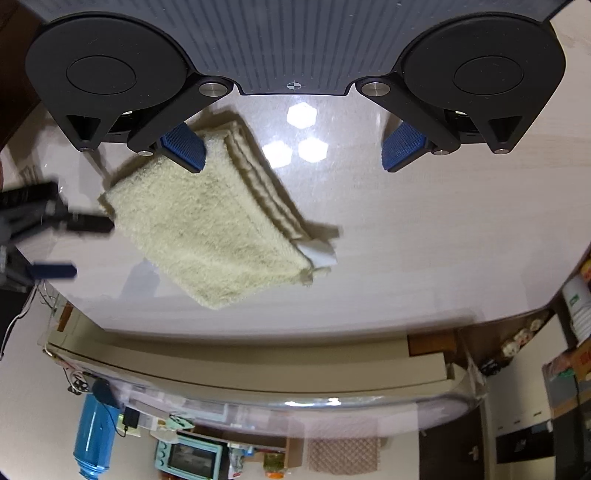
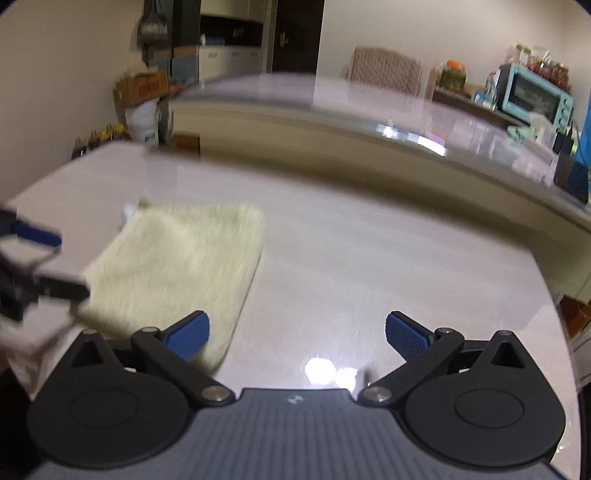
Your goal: Fold towel
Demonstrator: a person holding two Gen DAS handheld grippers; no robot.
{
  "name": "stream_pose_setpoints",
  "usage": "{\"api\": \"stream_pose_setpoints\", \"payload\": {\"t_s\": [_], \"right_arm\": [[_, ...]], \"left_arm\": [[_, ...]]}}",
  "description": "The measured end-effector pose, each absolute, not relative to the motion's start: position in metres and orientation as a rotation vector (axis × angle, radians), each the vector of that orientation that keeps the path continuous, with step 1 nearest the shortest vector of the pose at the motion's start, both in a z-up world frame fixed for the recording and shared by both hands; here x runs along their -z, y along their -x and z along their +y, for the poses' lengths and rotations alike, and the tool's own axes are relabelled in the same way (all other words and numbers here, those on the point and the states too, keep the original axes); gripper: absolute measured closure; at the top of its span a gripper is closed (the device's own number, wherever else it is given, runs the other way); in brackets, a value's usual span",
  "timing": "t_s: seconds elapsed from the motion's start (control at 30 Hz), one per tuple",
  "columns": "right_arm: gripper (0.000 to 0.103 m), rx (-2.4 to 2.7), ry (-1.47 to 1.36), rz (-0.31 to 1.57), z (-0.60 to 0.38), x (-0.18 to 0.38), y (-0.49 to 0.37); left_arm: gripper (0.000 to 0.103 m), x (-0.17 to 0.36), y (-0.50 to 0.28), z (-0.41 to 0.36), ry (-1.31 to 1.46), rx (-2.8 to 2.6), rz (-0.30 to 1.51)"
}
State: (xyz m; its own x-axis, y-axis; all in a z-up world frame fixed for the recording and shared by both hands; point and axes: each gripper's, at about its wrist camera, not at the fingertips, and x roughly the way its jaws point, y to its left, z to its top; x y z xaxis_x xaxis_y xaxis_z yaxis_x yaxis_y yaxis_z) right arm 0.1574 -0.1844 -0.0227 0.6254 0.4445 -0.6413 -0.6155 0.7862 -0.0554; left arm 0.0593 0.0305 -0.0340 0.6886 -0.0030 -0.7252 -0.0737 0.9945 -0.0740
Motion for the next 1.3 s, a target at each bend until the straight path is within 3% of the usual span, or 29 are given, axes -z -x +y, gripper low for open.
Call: {"api": "stream_pose_setpoints", "payload": {"t_s": [0.2, 0.6, 1.3], "right_arm": [[0.0, -0.667, 0.173, 0.658, -0.186, 0.004, -0.169], [0.0, -0.676, 0.063, 0.761, -0.214, -0.007, -0.091], [0.0, -0.641, -0.003, 0.733, -0.226, -0.021, -0.039]], "left_arm": [[0.0, 0.021, -0.051, 0.039, 0.162, -0.063, 0.796], [0.0, 0.016, -0.031, 0.042, 0.151, -0.141, 0.842], [0.0, -0.003, 0.011, 0.03, 0.145, -0.176, 0.784]]}}
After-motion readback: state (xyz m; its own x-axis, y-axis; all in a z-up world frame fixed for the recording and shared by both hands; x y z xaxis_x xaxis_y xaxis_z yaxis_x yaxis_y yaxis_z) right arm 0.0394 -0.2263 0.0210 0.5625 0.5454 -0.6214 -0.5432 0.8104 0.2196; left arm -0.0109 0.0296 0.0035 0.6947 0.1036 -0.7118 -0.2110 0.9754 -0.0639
